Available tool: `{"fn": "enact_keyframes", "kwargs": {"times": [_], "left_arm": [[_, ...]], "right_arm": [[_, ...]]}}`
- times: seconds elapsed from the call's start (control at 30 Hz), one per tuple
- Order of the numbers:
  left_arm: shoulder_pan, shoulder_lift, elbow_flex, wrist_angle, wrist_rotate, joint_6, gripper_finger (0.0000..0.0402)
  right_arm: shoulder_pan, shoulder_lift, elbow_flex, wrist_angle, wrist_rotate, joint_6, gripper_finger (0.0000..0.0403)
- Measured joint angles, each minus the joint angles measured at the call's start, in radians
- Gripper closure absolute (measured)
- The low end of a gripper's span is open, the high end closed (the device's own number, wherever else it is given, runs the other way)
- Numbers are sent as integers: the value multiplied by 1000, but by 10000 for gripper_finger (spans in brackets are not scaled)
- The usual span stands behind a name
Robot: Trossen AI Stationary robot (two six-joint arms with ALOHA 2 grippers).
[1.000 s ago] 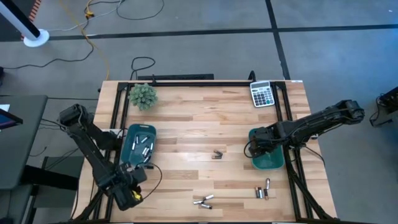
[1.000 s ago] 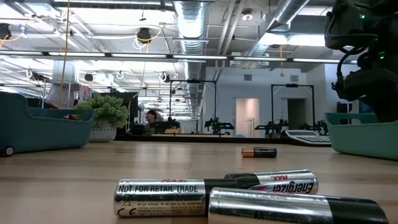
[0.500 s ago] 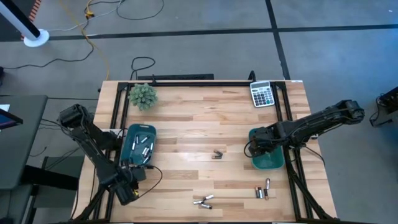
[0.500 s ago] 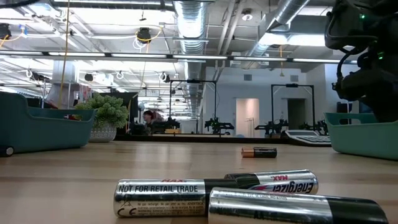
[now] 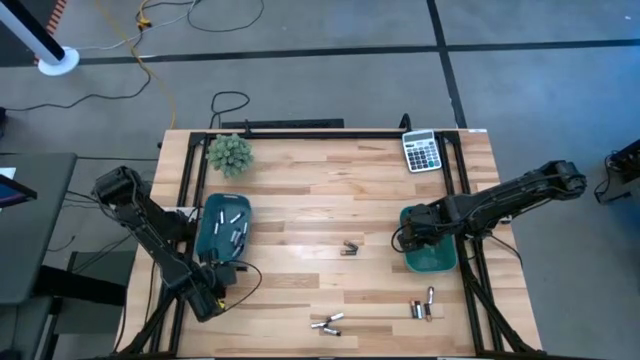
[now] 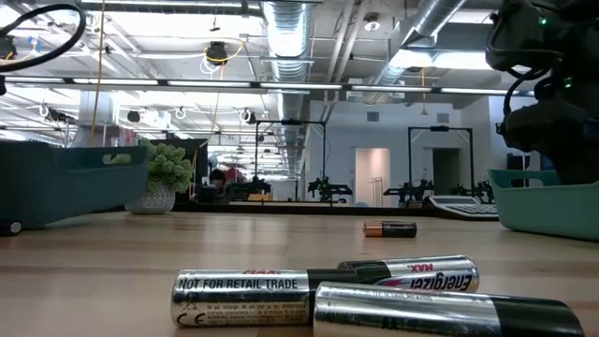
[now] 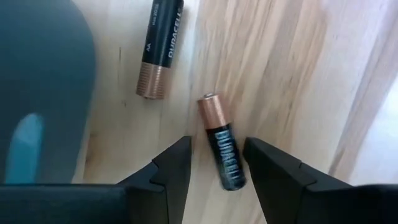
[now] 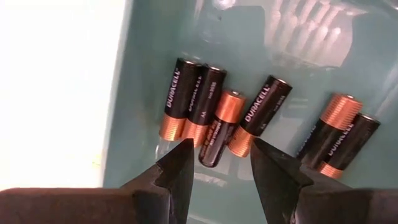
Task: Sort batteries
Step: Put the black battery into the green bin
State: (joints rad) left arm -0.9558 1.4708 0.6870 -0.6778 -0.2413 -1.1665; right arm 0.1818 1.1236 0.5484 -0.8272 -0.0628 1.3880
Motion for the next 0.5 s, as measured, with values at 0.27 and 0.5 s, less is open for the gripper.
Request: {"fn": "enact_keyframes", "kwargs": {"times": [0.27,0.5], "left_arm": [[2,1,-3,14,7,-40,249],[2,4,11,10,17,-51,267]], "right_arm": [[0,0,0,9,0,2,230],[0,0,0,13,0,2,230]]}}
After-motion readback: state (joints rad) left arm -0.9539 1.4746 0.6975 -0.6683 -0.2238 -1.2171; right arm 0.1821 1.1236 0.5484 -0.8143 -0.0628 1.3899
